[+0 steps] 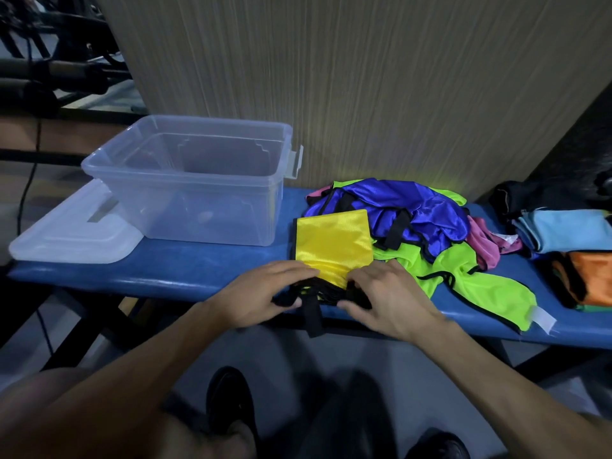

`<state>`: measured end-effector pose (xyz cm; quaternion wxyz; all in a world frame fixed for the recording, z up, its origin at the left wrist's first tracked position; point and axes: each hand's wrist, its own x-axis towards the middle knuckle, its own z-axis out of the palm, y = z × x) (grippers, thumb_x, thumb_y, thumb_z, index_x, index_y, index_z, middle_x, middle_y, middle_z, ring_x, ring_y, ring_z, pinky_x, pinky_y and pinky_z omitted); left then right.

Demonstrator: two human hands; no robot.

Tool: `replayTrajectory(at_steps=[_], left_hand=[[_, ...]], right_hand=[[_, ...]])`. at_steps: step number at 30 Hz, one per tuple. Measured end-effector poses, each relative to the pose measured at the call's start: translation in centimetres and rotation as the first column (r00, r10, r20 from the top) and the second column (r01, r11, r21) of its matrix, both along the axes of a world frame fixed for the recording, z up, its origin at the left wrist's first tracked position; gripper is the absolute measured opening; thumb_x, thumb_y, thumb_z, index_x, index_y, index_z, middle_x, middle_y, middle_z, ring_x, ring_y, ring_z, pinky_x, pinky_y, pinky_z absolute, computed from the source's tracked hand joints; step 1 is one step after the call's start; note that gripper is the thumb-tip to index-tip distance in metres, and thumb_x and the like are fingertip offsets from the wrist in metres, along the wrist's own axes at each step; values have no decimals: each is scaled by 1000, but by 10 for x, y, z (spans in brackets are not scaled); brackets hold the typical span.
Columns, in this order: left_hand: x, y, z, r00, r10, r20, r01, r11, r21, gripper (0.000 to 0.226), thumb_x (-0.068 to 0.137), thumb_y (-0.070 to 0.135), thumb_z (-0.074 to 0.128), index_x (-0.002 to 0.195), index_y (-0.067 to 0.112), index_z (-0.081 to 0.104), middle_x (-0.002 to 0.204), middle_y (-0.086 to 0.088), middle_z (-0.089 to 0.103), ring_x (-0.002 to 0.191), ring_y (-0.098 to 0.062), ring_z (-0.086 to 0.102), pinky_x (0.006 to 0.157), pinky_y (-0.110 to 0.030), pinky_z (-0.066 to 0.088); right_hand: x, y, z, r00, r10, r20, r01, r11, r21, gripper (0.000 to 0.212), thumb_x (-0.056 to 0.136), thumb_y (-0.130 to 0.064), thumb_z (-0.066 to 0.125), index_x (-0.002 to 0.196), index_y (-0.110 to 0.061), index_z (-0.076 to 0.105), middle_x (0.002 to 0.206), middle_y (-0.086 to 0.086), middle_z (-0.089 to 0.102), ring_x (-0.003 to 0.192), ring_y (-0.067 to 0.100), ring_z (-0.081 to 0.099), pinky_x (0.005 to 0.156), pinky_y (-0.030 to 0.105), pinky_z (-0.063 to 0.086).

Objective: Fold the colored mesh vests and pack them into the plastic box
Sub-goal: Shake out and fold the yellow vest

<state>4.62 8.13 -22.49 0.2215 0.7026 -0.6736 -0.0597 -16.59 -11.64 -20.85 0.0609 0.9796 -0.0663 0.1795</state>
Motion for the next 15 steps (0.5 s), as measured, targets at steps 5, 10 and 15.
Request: replayTrajectory(at_steps=[5,10,15], left_hand=[[-4,-21,6,956,159,-246,-189,976,-104,33,98,46,57,108,17,69,99,6,69,93,-9,63,84,-30,50],[-12,-41,6,892,286,-349,-345,931,-119,40,101,30,61,68,15,44,63,6,40,60,-6,42,58,-28,30],[-15,-40,5,754,334,-565,-465,880,-101,24,95,40,66,95,19,56,69,7,61,68,-9,59,69,-37,49]], right_hand=[[1,7,-6,999,-25,-33,19,984,-176,60,60,-54,86,102,-17,66,83,-2,66,82,24,61,75,36,39],[4,-1,-10,999,12,41,-7,991,-137,44,76,-46,81,106,-17,68,86,-2,69,85,25,63,76,36,33],[5,-7,-7,1000,-4,9,4,1000,-5,44,95,-52,43,112,-20,69,93,-3,72,88,25,64,75,38,46]])
